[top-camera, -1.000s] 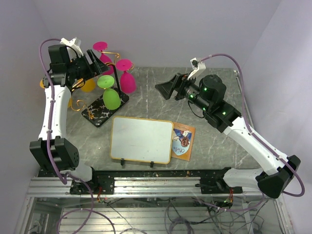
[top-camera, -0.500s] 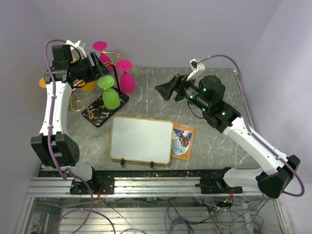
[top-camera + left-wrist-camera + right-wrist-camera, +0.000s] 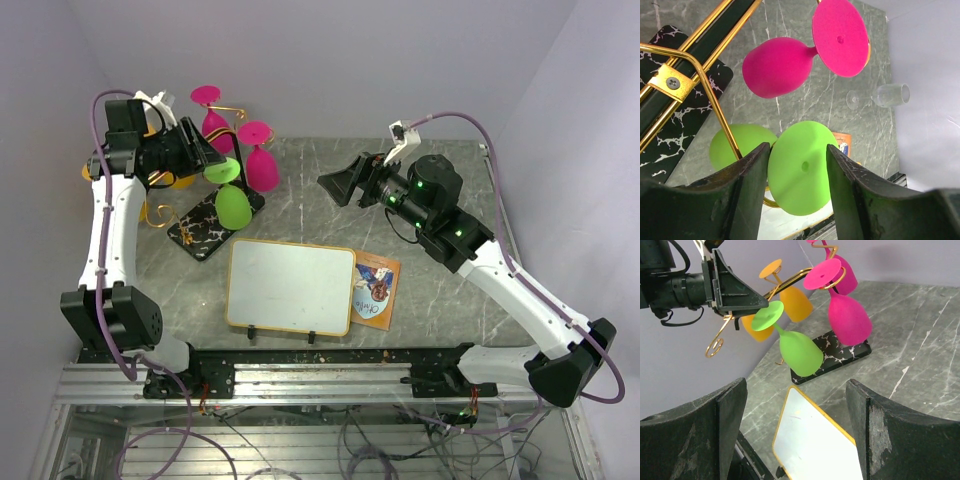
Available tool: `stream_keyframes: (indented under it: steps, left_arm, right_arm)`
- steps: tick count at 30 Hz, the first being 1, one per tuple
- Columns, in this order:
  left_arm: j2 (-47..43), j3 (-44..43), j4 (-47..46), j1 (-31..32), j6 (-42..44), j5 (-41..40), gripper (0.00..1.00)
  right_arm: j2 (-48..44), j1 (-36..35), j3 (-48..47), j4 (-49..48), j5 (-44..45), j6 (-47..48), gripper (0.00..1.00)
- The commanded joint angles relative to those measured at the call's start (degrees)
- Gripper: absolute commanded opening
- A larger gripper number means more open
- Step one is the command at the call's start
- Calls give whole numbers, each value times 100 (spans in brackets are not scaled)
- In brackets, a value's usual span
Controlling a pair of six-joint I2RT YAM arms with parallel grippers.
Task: Take the wine glass off the wine glass rack
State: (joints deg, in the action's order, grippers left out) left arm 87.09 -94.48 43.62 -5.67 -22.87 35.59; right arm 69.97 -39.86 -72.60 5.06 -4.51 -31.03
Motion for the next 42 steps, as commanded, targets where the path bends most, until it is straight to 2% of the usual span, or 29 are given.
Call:
stream_keyframes:
  steps: [1,13,21,35,38,42]
  left_arm:
    - [-133,84,96,11,-254,110,57]
    - [-392,504,-361,5,-975,138,40]
    - [-477,552,-429,2,-1175,16,28]
    - [-639,424,-348,-6,-1571,-186,12]
    - [-696,350,-268,-6,-1550,-311,15]
    - [-747,339,-171,-6,-1495,-340,28]
  right_arm:
    - [-122,8,44,-51,-16,4,79]
    - [-83,8,53,-37,-4,-27,79]
    - [-107,8,36,8,84,-5,79]
    - [-96,13,-9,61,117,38,79]
    - [-114,5,-4,65,142,50,79]
    - [-122,5,18,65,153,52,79]
